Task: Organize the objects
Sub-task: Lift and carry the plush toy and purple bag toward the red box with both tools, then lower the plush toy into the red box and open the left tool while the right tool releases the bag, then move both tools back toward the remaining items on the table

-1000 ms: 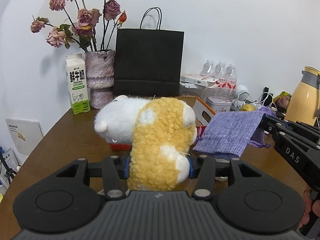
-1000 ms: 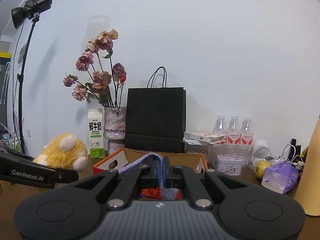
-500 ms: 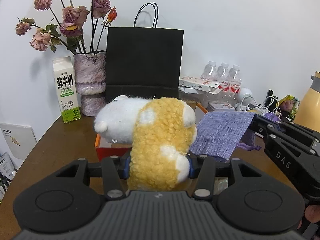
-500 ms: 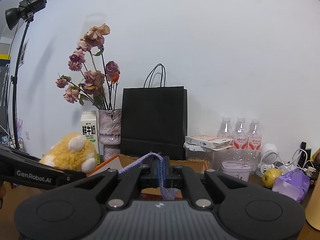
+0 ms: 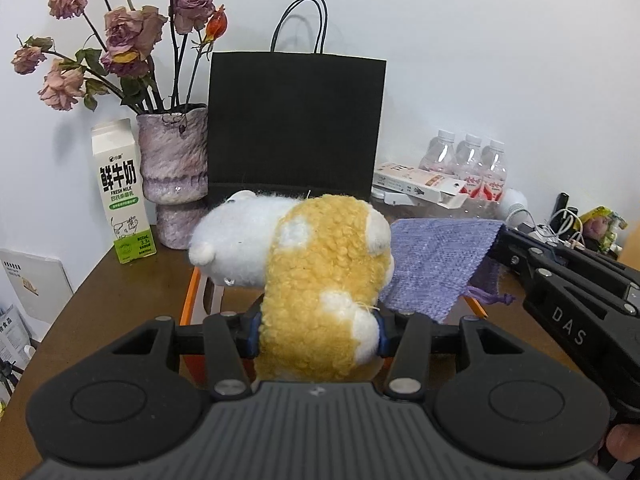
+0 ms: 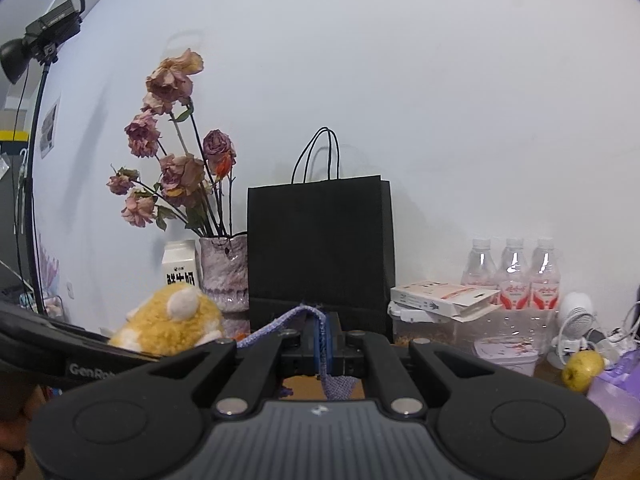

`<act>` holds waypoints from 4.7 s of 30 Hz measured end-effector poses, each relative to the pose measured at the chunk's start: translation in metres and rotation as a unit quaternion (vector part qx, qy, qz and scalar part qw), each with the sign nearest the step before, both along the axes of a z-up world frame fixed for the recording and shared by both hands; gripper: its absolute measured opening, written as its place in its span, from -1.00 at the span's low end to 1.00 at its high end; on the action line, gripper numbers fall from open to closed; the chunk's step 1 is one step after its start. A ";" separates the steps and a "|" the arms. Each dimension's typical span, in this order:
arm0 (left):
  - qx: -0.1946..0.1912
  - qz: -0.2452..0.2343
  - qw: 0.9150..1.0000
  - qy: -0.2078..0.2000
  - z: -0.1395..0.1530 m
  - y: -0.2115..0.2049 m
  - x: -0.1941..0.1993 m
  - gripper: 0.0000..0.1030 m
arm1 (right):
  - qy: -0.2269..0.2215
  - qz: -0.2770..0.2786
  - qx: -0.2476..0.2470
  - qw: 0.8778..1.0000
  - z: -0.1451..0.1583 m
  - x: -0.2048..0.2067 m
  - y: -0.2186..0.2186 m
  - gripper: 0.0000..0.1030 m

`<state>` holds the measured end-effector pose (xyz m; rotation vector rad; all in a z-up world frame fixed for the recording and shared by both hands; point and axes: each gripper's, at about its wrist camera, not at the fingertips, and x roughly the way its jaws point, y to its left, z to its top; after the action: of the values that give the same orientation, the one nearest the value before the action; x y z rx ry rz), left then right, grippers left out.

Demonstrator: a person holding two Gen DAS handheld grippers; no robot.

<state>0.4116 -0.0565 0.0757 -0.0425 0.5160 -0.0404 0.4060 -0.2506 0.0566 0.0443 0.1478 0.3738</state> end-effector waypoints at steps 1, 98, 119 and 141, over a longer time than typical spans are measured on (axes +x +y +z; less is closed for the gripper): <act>0.003 0.003 1.000 -0.001 0.000 -0.001 0.004 -0.03 | 0.001 0.001 0.001 1.000 0.000 0.004 0.001 -0.95; -0.001 0.054 0.997 -0.046 -0.007 0.055 -0.077 1.00 | 0.065 -0.001 -0.052 0.997 -0.001 -0.067 0.013 1.00; 0.027 0.041 0.998 -0.041 -0.035 0.062 -0.175 1.00 | 0.077 0.011 -0.077 0.994 -0.031 -0.172 0.025 1.00; 0.024 0.038 0.998 -0.044 -0.072 0.065 -0.229 1.00 | 0.131 -0.013 -0.072 0.989 -0.080 -0.217 0.014 1.00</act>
<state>0.1823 0.0086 0.0032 -0.0133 0.4276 0.0437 0.1889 -0.2366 -0.0230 -0.0483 0.4334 0.3303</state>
